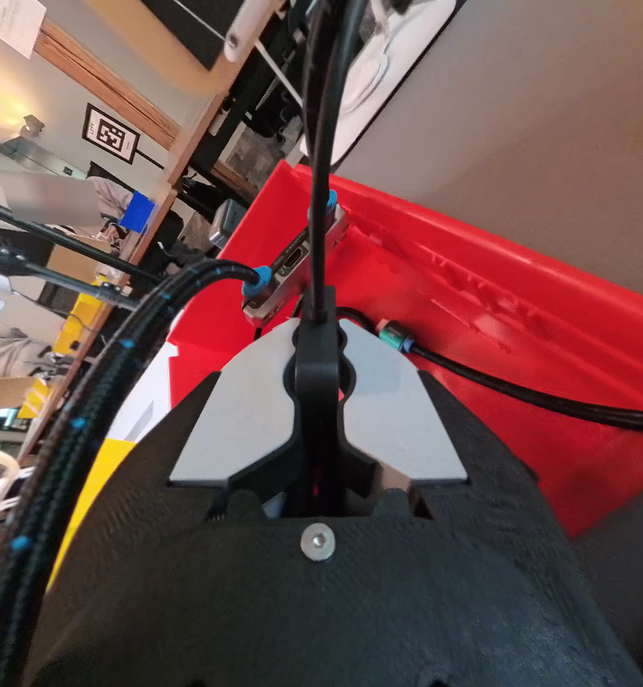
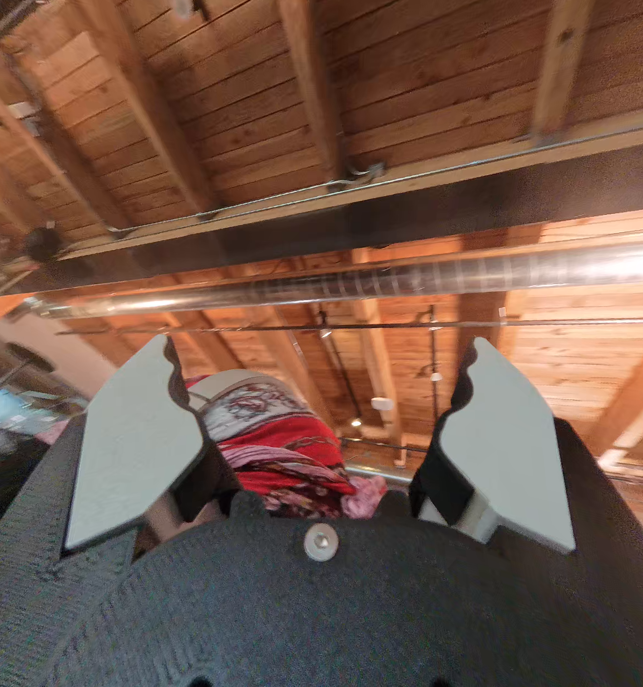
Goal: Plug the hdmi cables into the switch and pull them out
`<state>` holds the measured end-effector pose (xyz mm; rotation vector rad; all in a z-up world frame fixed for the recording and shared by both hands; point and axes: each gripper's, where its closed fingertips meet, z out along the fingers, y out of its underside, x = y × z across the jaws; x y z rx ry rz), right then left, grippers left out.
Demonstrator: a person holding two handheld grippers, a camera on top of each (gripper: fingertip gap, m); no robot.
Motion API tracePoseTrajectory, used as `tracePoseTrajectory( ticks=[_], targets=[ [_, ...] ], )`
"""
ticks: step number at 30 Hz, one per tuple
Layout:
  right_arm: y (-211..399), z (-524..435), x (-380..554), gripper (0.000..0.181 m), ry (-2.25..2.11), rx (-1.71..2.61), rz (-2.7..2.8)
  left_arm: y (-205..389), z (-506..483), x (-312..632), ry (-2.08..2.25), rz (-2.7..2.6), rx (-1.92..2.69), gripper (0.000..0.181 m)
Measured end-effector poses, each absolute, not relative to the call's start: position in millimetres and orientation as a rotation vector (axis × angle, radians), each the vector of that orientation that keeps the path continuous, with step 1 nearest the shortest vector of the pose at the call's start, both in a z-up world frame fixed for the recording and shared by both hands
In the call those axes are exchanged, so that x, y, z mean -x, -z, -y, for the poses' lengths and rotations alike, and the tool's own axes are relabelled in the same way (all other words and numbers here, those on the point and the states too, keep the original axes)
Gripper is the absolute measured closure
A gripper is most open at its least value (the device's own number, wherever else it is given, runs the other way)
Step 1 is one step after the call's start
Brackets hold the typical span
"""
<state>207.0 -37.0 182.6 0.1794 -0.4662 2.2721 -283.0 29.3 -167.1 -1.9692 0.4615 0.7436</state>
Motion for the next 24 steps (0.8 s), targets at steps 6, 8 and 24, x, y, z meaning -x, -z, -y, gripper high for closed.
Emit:
tracePoseTrajectory(
  ticks=[6,8,24],
  targets=[
    [-148.7,-30.5,-200.6,0.055,-2.115,0.073,0.228,128.3,5.1,269.7,-0.596,-0.394,1.93,0.167],
    [-139.9,-48.8,-201.7,0.057,-2.1,0.128,0.142,114.9,12.5,272.7,-0.538,-0.35,1.941,0.167],
    [-118.8,-80.6,-219.5,0.065,-1.957,0.214,0.027,36.1,-0.4,293.2,-0.065,-0.755,2.361,0.167]
  ],
)
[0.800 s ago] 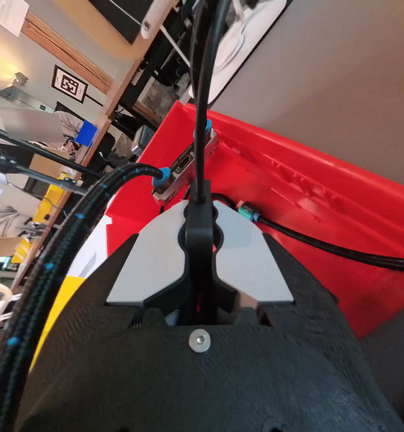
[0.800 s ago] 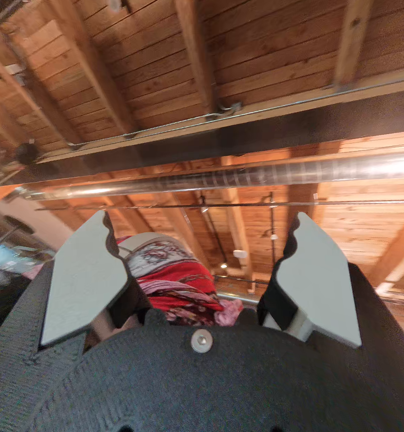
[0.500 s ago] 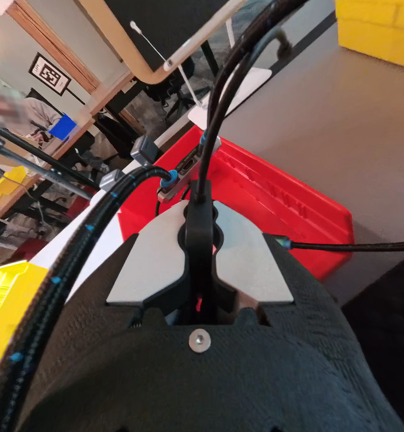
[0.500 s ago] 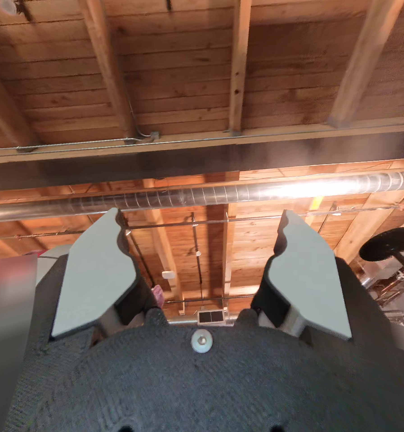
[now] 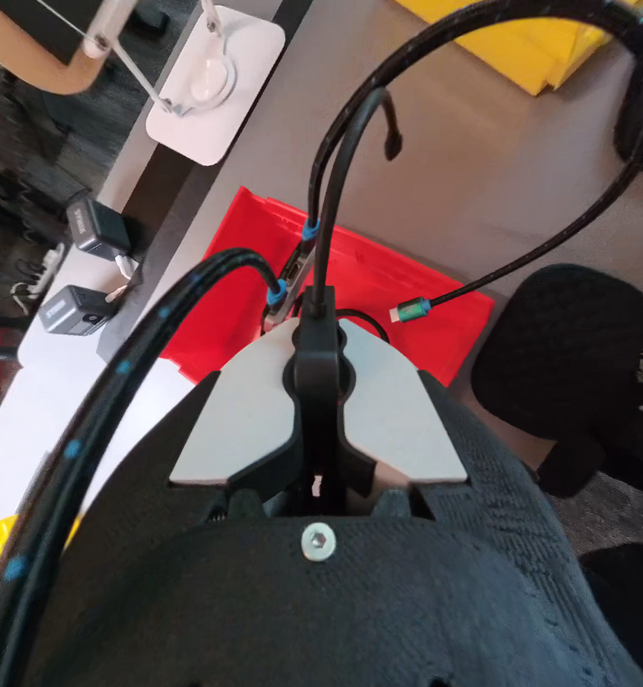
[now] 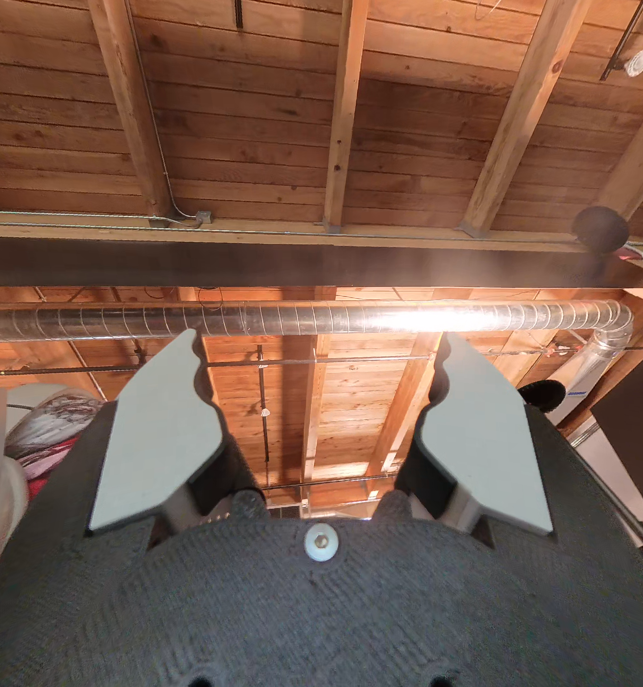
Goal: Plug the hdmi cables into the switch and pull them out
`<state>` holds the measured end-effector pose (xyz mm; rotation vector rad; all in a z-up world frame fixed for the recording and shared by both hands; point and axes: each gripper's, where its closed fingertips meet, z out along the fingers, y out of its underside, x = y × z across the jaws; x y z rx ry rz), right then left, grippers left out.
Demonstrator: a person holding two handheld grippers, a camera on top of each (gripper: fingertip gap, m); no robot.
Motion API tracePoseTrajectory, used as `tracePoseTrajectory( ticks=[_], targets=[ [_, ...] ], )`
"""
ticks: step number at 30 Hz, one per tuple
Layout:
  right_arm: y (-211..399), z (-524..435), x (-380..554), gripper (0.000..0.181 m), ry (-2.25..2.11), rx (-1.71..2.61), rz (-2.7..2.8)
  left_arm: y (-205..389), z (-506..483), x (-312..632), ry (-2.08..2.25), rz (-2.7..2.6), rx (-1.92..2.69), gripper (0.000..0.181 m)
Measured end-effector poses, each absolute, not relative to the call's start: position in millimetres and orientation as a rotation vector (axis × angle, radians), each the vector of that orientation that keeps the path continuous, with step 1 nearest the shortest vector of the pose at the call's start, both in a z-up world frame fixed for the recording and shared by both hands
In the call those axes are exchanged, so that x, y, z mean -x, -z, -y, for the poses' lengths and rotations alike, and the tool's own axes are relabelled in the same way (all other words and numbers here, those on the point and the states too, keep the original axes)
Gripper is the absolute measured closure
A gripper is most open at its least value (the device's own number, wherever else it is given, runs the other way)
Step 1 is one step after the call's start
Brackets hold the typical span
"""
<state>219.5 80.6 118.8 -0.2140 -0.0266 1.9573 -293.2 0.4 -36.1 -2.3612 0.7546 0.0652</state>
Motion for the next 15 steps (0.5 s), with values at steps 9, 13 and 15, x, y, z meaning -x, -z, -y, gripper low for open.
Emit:
tracePoseTrajectory(
  ticks=[9,13,15],
  targets=[
    [-118.3,-84.0,-233.4,0.069,-1.895,0.213,-0.003,-3.6,-15.8,306.2,-0.072,-0.716,2.402,0.167],
    [-118.1,-86.4,-236.5,0.071,-1.88,0.216,-0.015,32.6,-16.0,319.6,-0.322,-0.804,2.627,0.167],
    [-118.0,-86.9,-238.8,0.071,-1.864,0.212,-0.019,29.7,-27.3,313.5,-0.355,-0.786,2.567,0.167]
  ],
)
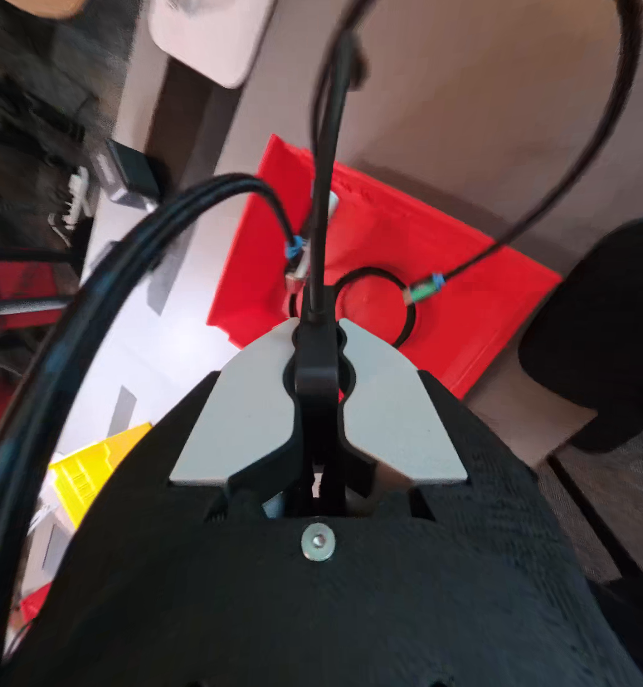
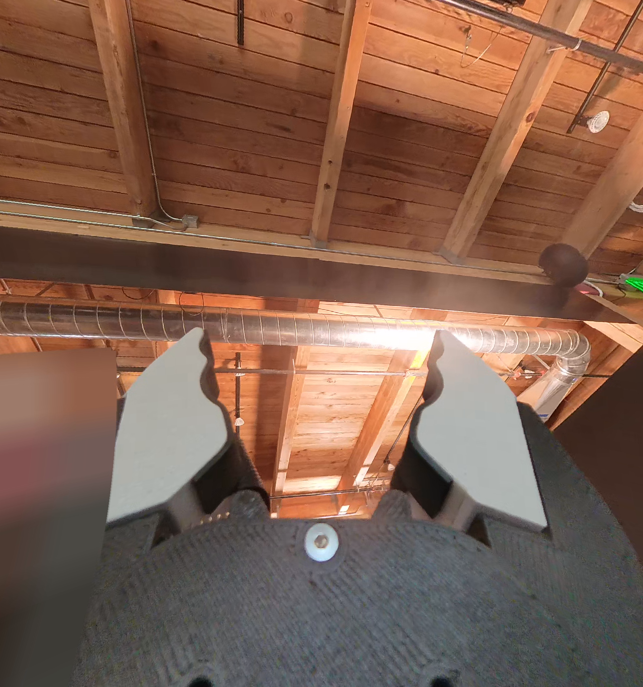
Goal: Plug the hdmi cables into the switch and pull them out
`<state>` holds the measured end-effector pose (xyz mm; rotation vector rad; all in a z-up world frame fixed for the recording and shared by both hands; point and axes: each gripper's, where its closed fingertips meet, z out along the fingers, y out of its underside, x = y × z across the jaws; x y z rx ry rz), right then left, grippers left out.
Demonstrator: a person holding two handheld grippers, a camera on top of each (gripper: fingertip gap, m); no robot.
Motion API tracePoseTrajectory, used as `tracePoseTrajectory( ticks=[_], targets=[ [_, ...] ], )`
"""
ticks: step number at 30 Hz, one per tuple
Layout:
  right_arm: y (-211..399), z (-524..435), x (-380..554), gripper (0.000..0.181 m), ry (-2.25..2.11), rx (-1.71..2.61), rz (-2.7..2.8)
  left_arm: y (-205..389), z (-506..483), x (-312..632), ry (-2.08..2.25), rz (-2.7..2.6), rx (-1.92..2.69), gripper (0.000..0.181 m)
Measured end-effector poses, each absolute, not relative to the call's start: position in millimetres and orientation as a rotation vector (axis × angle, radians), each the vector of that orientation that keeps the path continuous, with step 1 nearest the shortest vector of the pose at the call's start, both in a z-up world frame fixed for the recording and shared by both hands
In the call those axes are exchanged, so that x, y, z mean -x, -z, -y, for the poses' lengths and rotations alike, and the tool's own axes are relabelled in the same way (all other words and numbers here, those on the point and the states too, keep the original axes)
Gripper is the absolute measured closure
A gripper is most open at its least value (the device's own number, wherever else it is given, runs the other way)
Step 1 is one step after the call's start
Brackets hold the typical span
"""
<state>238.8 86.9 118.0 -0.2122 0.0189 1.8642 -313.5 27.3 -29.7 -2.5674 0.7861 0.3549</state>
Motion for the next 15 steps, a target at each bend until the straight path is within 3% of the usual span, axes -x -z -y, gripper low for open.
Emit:
tracePoseTrajectory(
  ticks=[3,7,15],
  targets=[
    [-116.9,-87.3,-240.7,0.071,-1.832,0.218,-0.019,0.4,-37.7,350.5,-0.986,-0.72,2.462,0.167],
    [-117.1,-90.7,-242.7,0.073,-1.823,0.217,-0.024,-26.3,-53.1,276.6,-0.608,-0.825,2.217,0.166],
    [-115.6,-94.1,-250.9,0.074,-1.783,0.218,-0.039,-53.0,-38.5,328.1,-1.159,-0.72,1.982,0.167]
  ],
)
